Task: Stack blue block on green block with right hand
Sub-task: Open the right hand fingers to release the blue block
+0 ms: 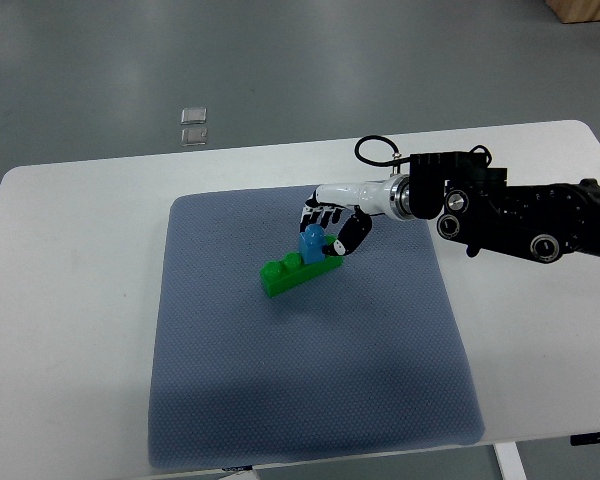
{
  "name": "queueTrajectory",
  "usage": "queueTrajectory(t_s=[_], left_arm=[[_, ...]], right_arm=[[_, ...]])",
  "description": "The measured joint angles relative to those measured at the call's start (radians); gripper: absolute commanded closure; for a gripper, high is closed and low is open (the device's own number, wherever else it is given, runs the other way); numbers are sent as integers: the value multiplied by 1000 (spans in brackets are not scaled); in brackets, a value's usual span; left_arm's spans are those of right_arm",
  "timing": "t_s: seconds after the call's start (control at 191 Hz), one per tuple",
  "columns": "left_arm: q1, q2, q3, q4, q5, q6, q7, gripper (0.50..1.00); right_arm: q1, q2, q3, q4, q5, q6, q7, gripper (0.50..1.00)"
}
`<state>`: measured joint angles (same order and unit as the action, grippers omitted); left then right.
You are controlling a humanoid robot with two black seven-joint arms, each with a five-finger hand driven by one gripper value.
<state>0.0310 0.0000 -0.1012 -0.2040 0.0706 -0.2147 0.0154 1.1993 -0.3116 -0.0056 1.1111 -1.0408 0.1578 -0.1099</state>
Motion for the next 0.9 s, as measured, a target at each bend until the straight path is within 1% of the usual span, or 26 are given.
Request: queueTrajectory(t_s=[0.084, 0.726, 0.899], left_arm=[[0, 0, 0, 0, 0, 0, 0, 500], [1, 0, 0, 0, 0, 0, 0, 500], [1, 0, 0, 0, 0, 0, 0, 500]], right_arm=[[0, -1, 1, 1, 3, 2, 1, 638], [4, -2, 7, 0, 4, 0, 3, 640], [23, -4, 11, -1, 11, 2, 3, 640]])
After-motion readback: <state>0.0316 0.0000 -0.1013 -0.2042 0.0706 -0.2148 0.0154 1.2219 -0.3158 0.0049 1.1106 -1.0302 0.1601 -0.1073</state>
